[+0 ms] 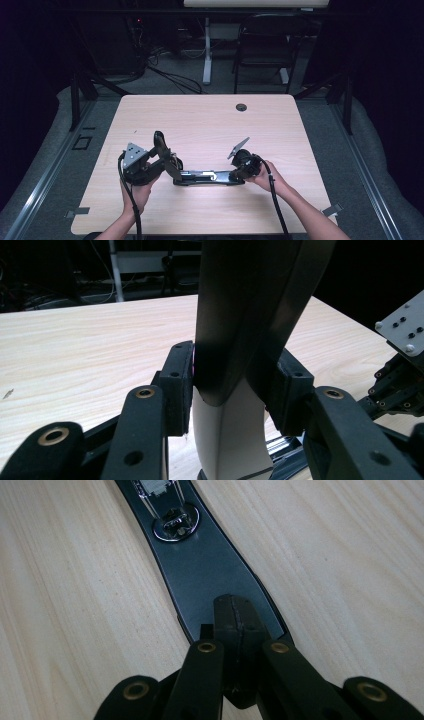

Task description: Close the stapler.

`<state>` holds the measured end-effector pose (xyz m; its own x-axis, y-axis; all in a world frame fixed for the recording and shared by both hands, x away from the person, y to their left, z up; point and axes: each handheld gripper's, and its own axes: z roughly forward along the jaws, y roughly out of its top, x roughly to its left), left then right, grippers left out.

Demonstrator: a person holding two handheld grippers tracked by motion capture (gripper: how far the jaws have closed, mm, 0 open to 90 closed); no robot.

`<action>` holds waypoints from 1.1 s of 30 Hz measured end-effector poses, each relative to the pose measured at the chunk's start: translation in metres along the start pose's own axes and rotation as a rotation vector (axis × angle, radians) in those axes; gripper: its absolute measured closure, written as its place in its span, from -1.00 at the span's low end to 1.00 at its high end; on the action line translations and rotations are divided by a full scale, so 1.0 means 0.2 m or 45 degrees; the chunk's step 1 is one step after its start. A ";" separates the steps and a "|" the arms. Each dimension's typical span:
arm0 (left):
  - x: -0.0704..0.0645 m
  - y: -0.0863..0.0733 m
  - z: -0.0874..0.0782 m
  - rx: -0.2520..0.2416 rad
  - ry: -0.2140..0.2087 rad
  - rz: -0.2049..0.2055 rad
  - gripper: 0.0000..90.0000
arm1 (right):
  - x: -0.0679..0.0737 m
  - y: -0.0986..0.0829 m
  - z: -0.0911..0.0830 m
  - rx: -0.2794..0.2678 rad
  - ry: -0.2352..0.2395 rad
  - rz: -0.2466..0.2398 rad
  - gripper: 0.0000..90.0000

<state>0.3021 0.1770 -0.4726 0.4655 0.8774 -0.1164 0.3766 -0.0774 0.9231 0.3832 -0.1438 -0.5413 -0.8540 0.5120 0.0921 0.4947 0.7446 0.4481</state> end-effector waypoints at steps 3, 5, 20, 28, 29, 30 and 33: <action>-0.01 0.00 0.01 -0.004 0.001 0.008 0.31 | 0.00 0.00 0.00 -0.004 0.000 0.004 1.00; -0.01 0.00 0.01 -0.003 0.003 0.012 0.31 | 0.00 0.00 0.00 -0.004 -0.001 0.003 1.00; -0.02 0.00 0.02 0.007 -0.016 0.020 0.27 | -0.01 0.00 0.00 0.006 0.008 -0.004 1.00; -0.08 0.02 0.05 0.015 -0.014 0.069 0.24 | 0.00 0.00 0.00 0.004 0.002 -0.002 1.00; -0.09 0.02 0.05 0.016 -0.011 0.075 0.24 | 0.00 0.00 0.00 -0.001 0.001 0.002 1.00; -0.09 0.02 0.06 0.015 -0.011 0.076 0.24 | 0.00 0.00 0.00 0.004 0.003 -0.003 1.00; -0.11 0.02 0.06 0.014 0.010 0.090 0.25 | 0.00 0.00 0.00 0.004 0.003 -0.004 1.00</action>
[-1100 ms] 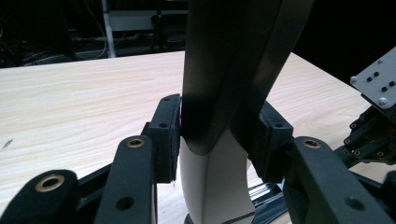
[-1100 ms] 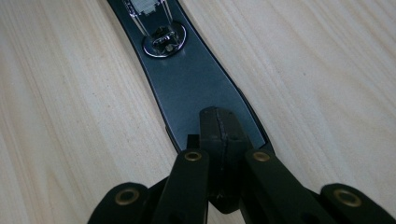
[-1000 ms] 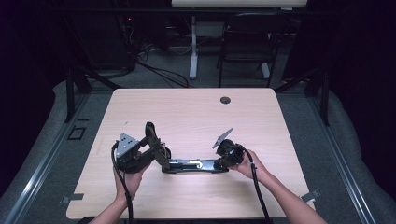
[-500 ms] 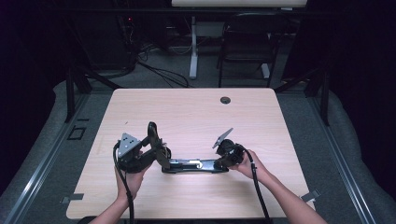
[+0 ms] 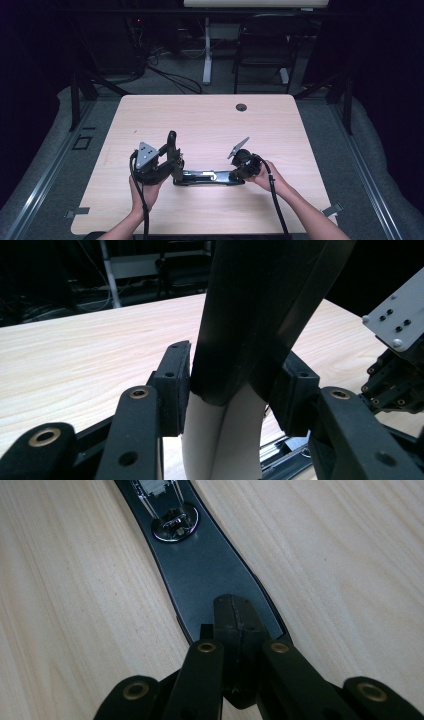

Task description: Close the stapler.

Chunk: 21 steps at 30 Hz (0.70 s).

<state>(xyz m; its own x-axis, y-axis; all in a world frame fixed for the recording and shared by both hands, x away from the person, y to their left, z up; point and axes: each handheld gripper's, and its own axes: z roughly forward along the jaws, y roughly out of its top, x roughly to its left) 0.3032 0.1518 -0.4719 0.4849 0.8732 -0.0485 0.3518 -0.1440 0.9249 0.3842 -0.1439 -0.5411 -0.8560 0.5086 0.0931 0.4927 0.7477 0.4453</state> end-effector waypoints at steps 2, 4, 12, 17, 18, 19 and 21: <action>-0.02 0.00 0.01 -0.003 0.023 0.010 0.26 | 0.00 0.00 0.00 0.001 0.001 -0.001 1.00; -0.04 0.00 0.01 -0.003 0.033 0.023 0.26 | 0.00 0.00 0.00 -0.002 0.004 0.007 1.00; -0.11 0.00 0.04 -0.021 0.065 0.055 0.24 | 0.00 0.00 0.00 -0.004 -0.002 0.004 1.00; -0.16 -0.01 0.07 -0.029 0.080 0.085 0.22 | 0.00 0.00 0.00 0.003 -0.007 -0.002 1.00; -0.17 -0.01 0.07 -0.032 0.088 0.095 0.22 | 0.00 0.00 0.00 0.008 -0.016 -0.007 1.00; -0.18 -0.01 0.08 -0.032 0.092 0.106 0.21 | 0.01 0.00 0.00 0.009 -0.020 -0.012 1.00; -0.20 -0.02 0.09 -0.034 0.102 0.118 0.20 | 0.01 0.00 -0.01 0.016 -0.030 -0.020 1.00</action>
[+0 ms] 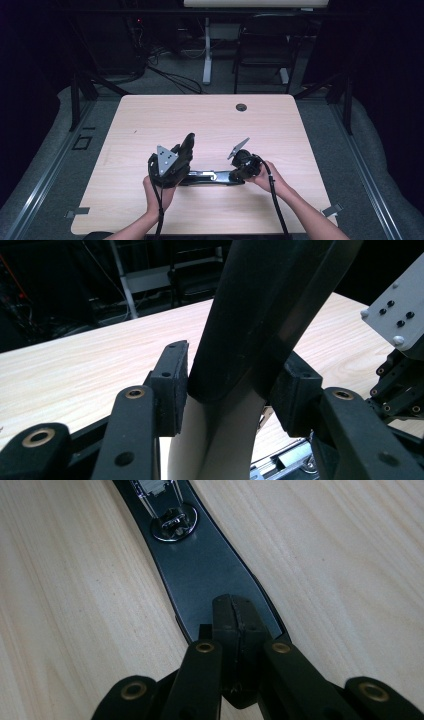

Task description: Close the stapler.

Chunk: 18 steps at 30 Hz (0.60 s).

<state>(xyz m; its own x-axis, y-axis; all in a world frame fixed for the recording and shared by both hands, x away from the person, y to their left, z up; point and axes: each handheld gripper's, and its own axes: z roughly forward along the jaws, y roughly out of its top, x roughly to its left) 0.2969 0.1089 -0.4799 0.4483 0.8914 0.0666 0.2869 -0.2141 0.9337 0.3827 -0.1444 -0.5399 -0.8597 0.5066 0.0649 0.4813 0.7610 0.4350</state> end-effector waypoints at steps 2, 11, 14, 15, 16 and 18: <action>-0.02 0.00 0.01 -0.001 0.003 0.010 0.20 | 0.01 -0.01 0.01 -0.030 0.008 0.025 1.00; -0.07 -0.01 0.03 0.000 0.019 0.036 0.16 | 0.00 -0.01 0.00 -0.021 0.016 0.044 0.97; -0.08 -0.01 0.04 0.004 0.019 0.052 0.15 | 0.00 -0.01 -0.03 -0.028 0.007 0.042 0.97; -0.09 -0.01 0.05 0.004 0.020 0.061 0.15 | 0.00 0.00 -0.04 -0.045 0.009 0.049 0.97; -0.09 -0.01 0.05 0.001 0.020 0.061 0.15 | 0.00 0.01 -0.07 -0.081 -0.001 0.054 0.98; -0.10 -0.02 0.05 -0.004 0.025 0.071 0.14 | 0.01 0.02 -0.16 -0.175 -0.011 0.057 1.00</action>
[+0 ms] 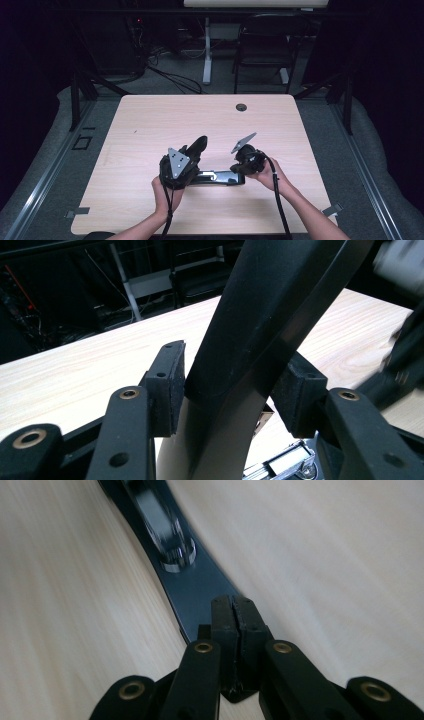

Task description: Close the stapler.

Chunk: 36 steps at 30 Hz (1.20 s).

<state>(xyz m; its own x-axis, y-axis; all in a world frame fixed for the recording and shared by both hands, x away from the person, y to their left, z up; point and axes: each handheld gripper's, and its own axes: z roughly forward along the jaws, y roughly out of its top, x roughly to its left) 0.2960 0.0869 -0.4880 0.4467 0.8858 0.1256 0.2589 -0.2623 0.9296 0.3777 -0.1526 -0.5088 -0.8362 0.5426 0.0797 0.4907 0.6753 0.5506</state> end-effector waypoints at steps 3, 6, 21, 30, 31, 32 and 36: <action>-0.01 0.00 0.00 0.005 0.003 0.015 0.14 | 0.04 0.05 -0.13 -0.184 -0.011 0.005 1.00; -0.03 0.00 0.01 0.007 0.003 0.026 0.12 | 0.09 0.11 -0.24 -0.337 -0.016 -0.013 1.00; -0.08 -0.03 0.10 0.115 -0.130 0.041 -0.17 | 0.16 0.13 -0.27 -0.467 -0.008 0.001 1.00; -0.05 -0.01 0.07 0.130 -0.229 0.007 -0.35 | 0.15 0.10 -0.27 -0.460 -0.014 0.016 1.00; -0.05 -0.01 0.07 0.140 -0.240 0.006 -0.37 | 0.15 0.10 -0.27 -0.452 -0.015 0.015 1.00; -0.04 -0.01 0.06 0.142 -0.254 0.004 -0.38 | 0.14 0.09 -0.27 -0.453 -0.018 0.017 1.00; 0.01 -0.01 0.04 0.169 -0.308 -0.017 -0.51 | 0.13 0.08 -0.27 -0.447 -0.009 0.033 1.00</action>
<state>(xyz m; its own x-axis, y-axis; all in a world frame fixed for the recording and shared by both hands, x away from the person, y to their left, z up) 0.3030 0.0853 -0.4918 0.6298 0.7767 0.0122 0.3693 -0.3132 0.8750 0.3500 -0.1537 -0.4529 -0.8223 0.5616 0.0922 0.3964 0.4490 0.8008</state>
